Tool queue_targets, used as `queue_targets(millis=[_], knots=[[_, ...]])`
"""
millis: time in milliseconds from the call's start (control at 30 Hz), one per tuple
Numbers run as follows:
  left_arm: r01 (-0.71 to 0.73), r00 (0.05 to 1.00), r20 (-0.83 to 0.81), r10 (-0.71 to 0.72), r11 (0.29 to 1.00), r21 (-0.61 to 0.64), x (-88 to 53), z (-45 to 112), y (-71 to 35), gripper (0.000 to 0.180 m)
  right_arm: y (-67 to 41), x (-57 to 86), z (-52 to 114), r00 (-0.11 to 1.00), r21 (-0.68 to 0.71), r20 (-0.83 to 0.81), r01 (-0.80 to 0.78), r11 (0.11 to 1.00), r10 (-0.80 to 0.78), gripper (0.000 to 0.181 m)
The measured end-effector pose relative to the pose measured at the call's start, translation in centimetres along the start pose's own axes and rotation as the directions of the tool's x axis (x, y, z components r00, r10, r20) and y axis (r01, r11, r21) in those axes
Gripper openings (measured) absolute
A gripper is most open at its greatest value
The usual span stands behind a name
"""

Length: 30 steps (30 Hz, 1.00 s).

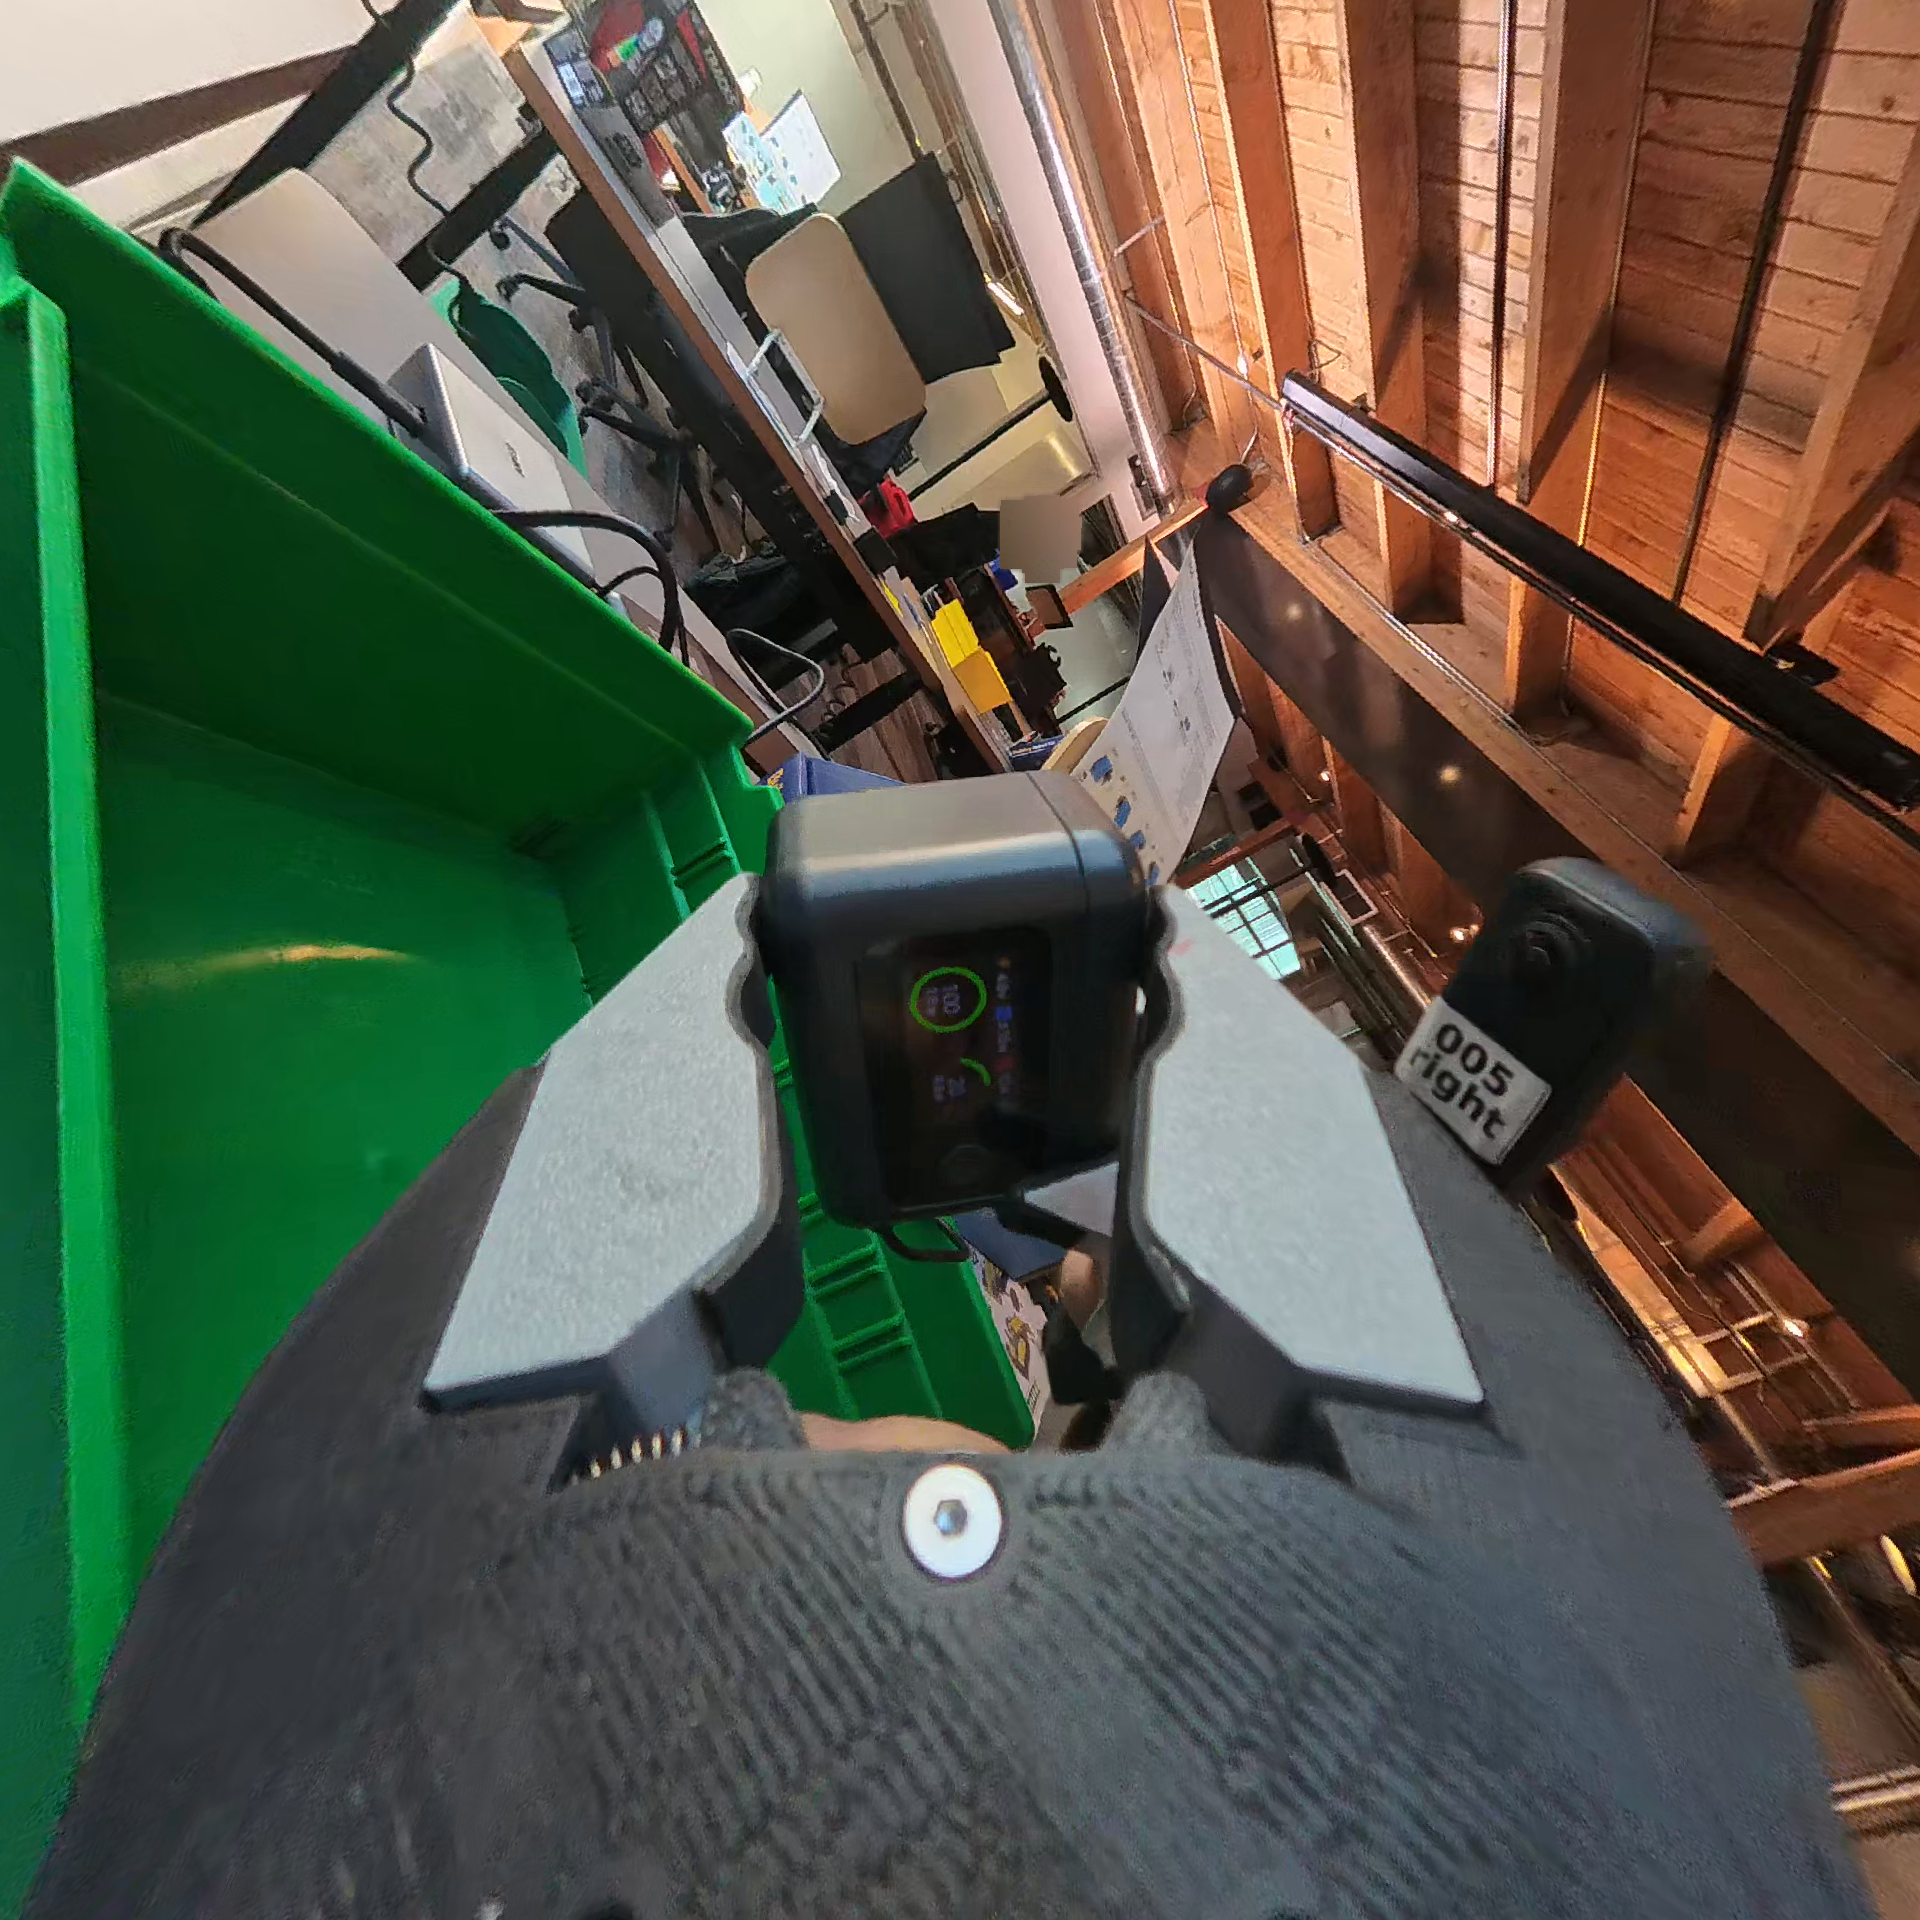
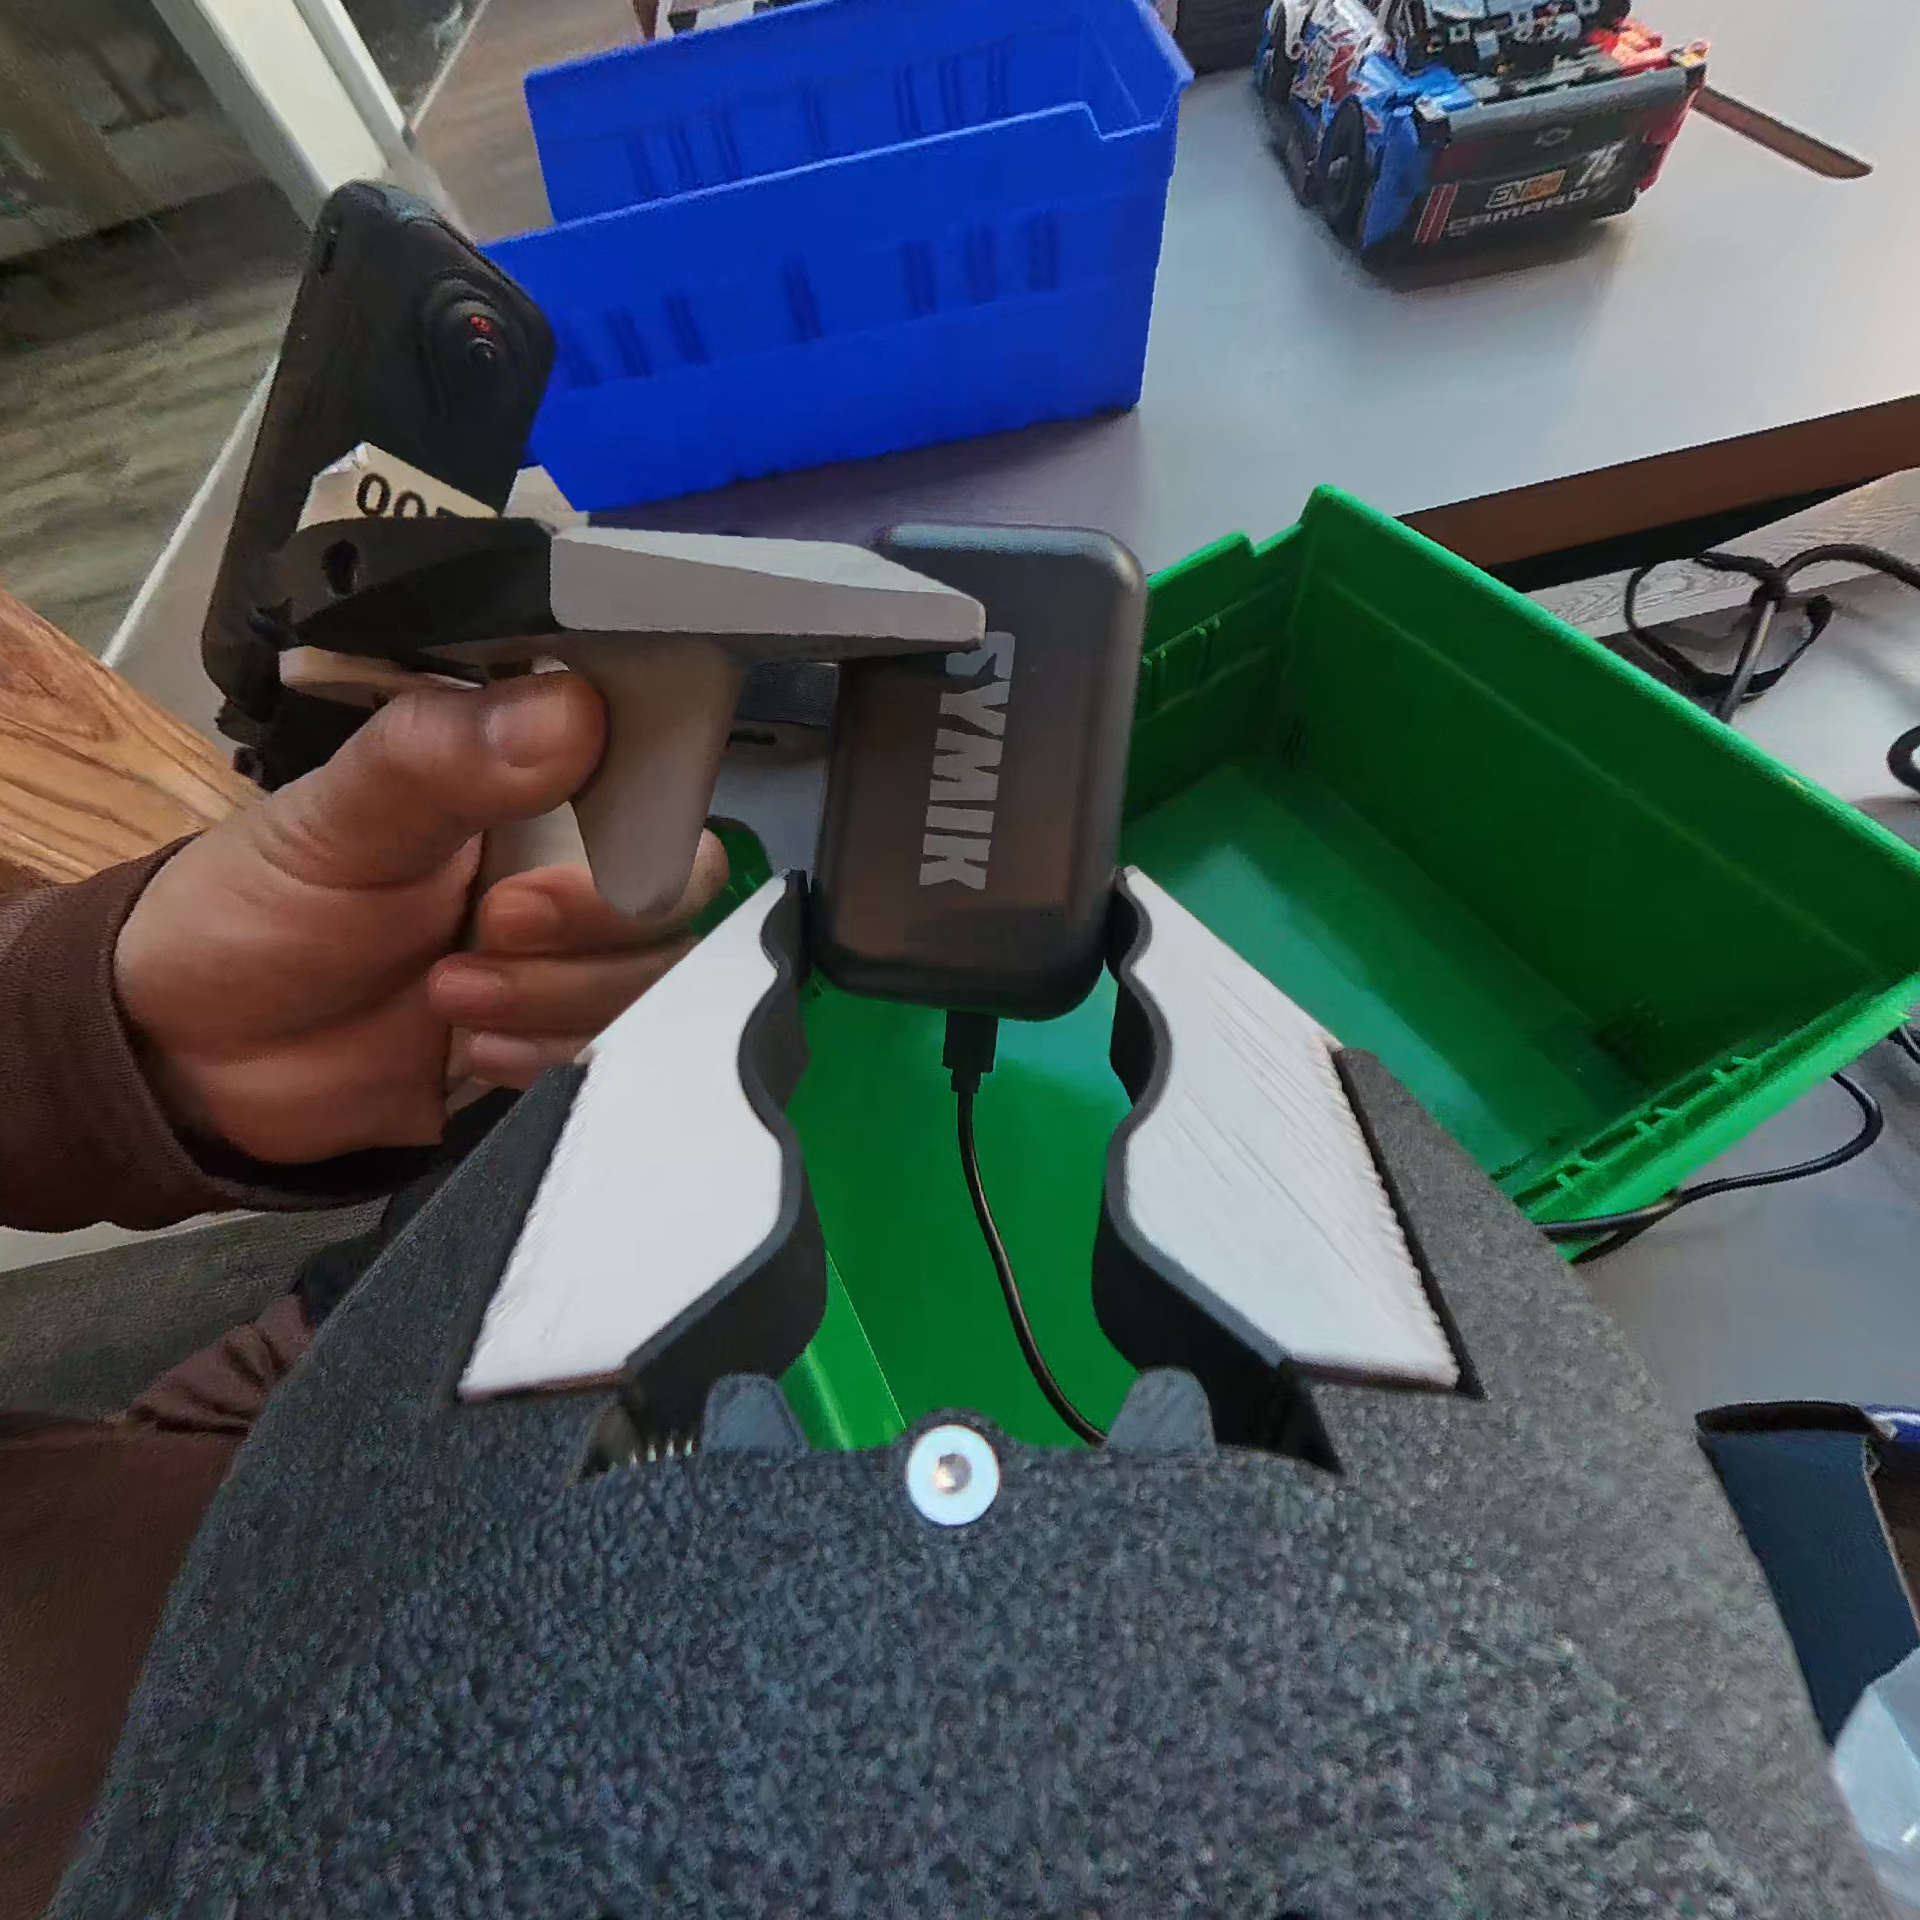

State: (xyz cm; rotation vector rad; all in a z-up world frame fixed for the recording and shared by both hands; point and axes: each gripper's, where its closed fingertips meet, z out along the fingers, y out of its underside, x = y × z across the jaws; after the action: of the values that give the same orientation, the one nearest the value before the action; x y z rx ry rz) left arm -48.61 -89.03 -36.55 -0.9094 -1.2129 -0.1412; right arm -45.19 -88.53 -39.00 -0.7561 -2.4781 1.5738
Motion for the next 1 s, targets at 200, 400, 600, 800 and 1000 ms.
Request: queue_targets(millis=[200,400,600,800,1000], knots=[[-0.143,0.986,0.067,0.151,0.983,-0.115,-1.2,0.2,0.4,0.074,0.7,0.7,0.2,0.999,-0.115,0.034,-0.008,0.993,0.012,0.055],[-0.598,0.781,0.073,0.621,0.775,-0.204,1.8,-1.6,-0.4,0.069,4.0,0.6,2.7,0.999,-0.346,0.041,0.030,0.938,-0.017,0.055],[-0.754,0.567,0.103,0.817,0.565,-0.335,1.3,-4.2,0.2,0.073,10.8,0.7,5.7,0.992,-0.693,0.028,0.105,0.713,-0.119,0.055],[-0.724,0.550,0.162,0.819,0.564,-0.396,-1.3,-7.2,2.3,0.080,11.2,0.0,5.0,0.997,-0.725,0.054,0.083,0.684,-0.063,0.054],[-0.729,0.495,0.175,0.851,0.516,-0.451,-3.2,-8.9,4.3,0.080,9.1,-0.1,4.0,0.995,-0.640,0.090,0.020,0.768,0.049,0.052]])
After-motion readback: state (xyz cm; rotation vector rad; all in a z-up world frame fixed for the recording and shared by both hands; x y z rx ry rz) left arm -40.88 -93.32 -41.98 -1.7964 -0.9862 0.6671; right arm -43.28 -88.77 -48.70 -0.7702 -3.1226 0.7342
